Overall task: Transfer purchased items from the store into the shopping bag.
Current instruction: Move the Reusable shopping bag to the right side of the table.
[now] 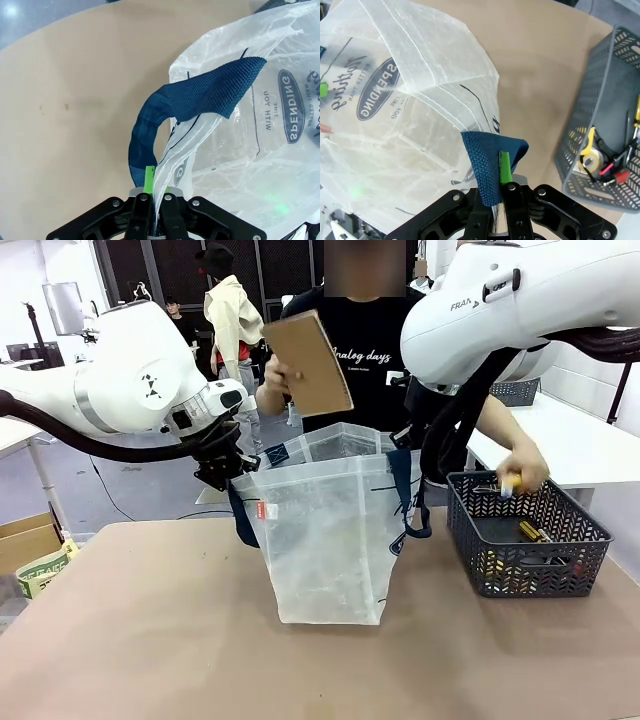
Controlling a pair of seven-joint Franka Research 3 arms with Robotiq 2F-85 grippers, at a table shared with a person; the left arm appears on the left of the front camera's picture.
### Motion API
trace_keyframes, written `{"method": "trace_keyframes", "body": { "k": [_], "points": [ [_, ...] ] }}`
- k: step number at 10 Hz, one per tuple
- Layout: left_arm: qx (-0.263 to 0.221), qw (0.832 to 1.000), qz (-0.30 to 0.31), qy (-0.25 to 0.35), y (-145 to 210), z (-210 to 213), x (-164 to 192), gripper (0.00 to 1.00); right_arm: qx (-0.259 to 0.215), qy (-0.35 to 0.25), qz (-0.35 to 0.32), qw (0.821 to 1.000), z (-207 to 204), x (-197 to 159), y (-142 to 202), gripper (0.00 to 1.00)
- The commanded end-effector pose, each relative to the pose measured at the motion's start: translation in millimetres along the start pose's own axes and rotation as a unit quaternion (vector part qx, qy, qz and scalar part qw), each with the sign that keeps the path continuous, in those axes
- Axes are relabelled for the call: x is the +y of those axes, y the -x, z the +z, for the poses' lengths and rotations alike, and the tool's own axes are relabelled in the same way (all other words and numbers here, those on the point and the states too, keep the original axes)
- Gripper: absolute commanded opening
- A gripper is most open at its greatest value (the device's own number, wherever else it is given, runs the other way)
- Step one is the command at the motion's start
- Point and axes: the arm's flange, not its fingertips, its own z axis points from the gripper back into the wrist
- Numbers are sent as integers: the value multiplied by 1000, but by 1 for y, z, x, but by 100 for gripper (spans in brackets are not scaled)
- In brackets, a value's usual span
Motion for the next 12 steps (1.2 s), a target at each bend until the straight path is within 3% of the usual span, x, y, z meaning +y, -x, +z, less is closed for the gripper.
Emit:
{"method": "trace_keyframes", "body": {
  "k": [1, 12],
  "points": [
    [-11, 1000, -21, 17, -4, -2, 8, 0, -4, 12, 16, 1000, -1, -8, -6, 0],
    [-6, 999, -31, 11, -3, -4, -1, 0, 4, 5, 17, 1000, -7, -4, -6, 0]
  ]
}}
